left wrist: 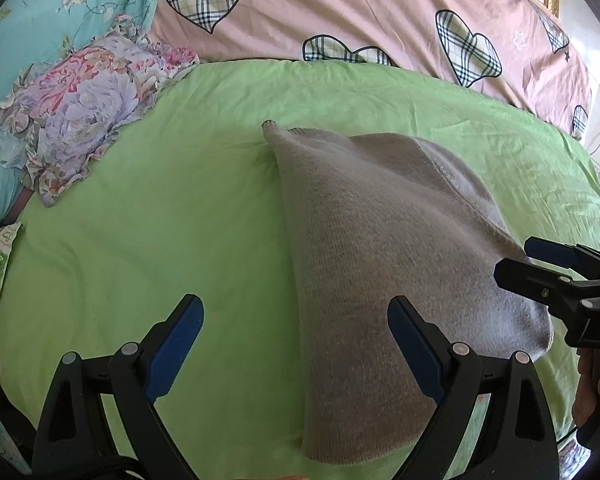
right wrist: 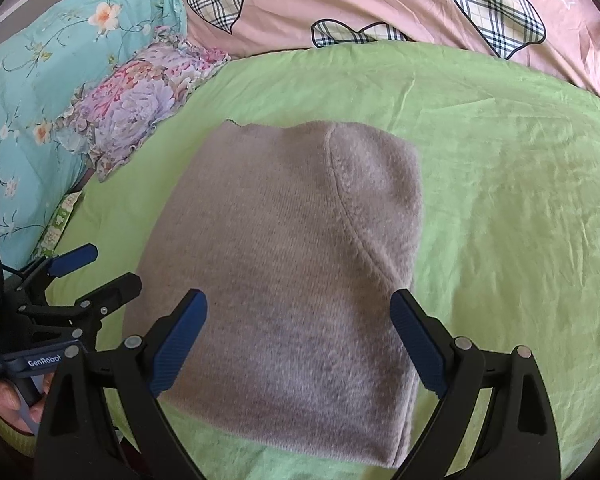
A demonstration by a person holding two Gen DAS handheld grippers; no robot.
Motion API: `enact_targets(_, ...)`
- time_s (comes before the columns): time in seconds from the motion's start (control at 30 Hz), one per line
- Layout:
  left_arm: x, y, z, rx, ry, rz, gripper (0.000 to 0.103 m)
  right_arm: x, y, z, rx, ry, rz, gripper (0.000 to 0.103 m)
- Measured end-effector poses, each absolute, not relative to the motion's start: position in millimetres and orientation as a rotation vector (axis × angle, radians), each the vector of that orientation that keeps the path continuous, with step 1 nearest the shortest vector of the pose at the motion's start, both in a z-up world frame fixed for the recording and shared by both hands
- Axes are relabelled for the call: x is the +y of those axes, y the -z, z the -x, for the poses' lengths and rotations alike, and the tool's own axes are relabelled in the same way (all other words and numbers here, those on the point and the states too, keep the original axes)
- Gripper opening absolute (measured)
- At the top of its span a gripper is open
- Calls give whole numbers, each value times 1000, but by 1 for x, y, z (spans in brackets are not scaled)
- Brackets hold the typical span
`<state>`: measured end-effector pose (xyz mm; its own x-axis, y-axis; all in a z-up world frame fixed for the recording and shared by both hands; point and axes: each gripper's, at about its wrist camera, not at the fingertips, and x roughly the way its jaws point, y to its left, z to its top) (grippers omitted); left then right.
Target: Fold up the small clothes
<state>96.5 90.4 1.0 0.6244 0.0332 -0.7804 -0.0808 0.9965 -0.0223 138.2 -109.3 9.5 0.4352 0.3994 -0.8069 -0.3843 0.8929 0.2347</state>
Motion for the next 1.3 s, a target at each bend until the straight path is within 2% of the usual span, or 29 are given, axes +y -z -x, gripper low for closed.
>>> enact_targets(1.3, 87, -3, -98, 889, -60, 56, 94, -106, -7, -140, 1011, -492, -37, 93)
